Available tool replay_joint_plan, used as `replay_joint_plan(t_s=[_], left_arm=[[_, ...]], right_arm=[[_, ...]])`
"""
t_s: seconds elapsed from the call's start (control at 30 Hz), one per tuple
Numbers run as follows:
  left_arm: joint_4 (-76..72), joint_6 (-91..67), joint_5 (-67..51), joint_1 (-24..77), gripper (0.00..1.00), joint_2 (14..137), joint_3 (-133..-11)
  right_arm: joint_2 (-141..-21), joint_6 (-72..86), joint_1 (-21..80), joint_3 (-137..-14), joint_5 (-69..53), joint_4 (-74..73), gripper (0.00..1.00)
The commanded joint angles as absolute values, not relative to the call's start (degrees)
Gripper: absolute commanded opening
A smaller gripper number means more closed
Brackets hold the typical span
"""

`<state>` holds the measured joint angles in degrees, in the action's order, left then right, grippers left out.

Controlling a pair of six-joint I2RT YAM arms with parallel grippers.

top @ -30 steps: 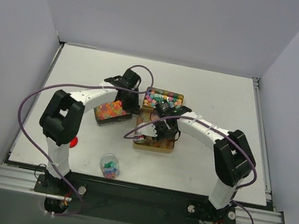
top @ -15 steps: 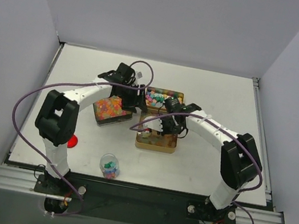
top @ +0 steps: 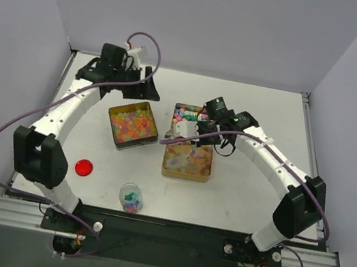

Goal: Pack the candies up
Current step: Scoop the fake candies from the storage box, then place the fake candies in the packing bottle.

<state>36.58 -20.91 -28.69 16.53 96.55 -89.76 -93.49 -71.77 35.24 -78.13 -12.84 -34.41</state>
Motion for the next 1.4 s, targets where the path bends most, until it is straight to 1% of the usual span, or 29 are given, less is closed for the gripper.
replay_joint_plan(t_s=[0.0, 0.07, 0.1, 0.13, 0.23, 0.33, 0.53, 0.7, 0.9, 1.1, 1.37], left_arm=[[36.92, -17.05, -25.32, 7.24, 0.8, 89.92, -85.27], [37.44, -19.49, -23.21, 3.88, 0.8, 86.67, -82.54], [37.79, -20.29, -22.68, 1.87, 0.8, 85.44, -79.31], [38.49, -20.82, -23.11, -2.16, 0.8, 83.17, -77.71], [40.69, -20.13, -22.94, -6.48, 0.8, 79.38, -72.44], [41.13, -20.65, -25.3, -9.3, 0.8, 75.08, -67.35], [37.71, -22.59, -26.81, -12.92, 0.8, 65.94, -59.33], [36.39, -23.29, -26.9, -13.01, 0.81, 62.85, -55.99], [35.6, -23.11, -26.1, -13.1, 0.82, 61.0, -55.81], [33.58, -25.13, -27.07, -14.41, 0.82, 57.84, -53.62], [31.73, -27.07, -28.21, -16.69, 0.82, 53.53, -50.54]], right_arm=[[-88.77, -70.75, 40.94, -82.52, -12.05, -41.04, 0.0], [-88.24, -69.18, 45.15, -83.75, -10.29, -42.97, 0.0], [-88.16, -68.56, 46.92, -85.41, -9.24, -43.85, 0.0], [-88.15, -68.12, 48.5, -86.04, -8.36, -44.9, 0.0], [-87.89, -67.59, 55.09, -86.84, -4.05, -47.81, 0.0], [-88.67, -67.06, 60.81, -88.76, -0.72, -52.02, 0.0], [-91.92, -64.78, 67.66, -93.33, 3.95, -59.41, 0.0], [-95.44, -63.81, 71.19, -98.78, 7.9, -63.8, 0.0], [-100.98, -63.63, 74.44, -103.35, 13.26, -67.23, 0.0], [-105.11, -64.86, 75.32, -106.96, 16.96, -70.84, 0.0], [-107.23, -65.57, 76.46, -109.34, 21.35, -73.3, 0.0]])
